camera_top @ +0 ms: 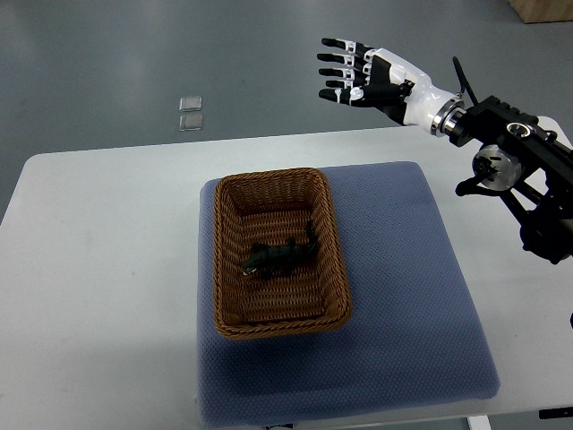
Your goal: Place crocodile in brown basket with right hand
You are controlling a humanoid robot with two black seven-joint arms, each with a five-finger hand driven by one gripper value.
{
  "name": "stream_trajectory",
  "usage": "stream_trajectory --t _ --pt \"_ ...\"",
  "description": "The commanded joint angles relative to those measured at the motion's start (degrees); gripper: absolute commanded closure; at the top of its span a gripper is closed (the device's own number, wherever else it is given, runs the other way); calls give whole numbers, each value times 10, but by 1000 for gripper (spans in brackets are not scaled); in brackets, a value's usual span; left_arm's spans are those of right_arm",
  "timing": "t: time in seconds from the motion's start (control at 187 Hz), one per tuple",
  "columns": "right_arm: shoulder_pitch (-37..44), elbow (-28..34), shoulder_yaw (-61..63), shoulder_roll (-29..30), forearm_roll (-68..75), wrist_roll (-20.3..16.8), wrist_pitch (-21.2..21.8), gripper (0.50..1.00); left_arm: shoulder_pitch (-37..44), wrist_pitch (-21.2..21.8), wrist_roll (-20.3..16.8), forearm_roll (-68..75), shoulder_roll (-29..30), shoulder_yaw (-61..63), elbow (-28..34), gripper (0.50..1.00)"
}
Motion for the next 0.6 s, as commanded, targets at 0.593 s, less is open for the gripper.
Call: stream_trajectory --t 0.593 --pt "-48 -156 24 41 330 47 4 576 0 4 0 0 0 1 -4 500"
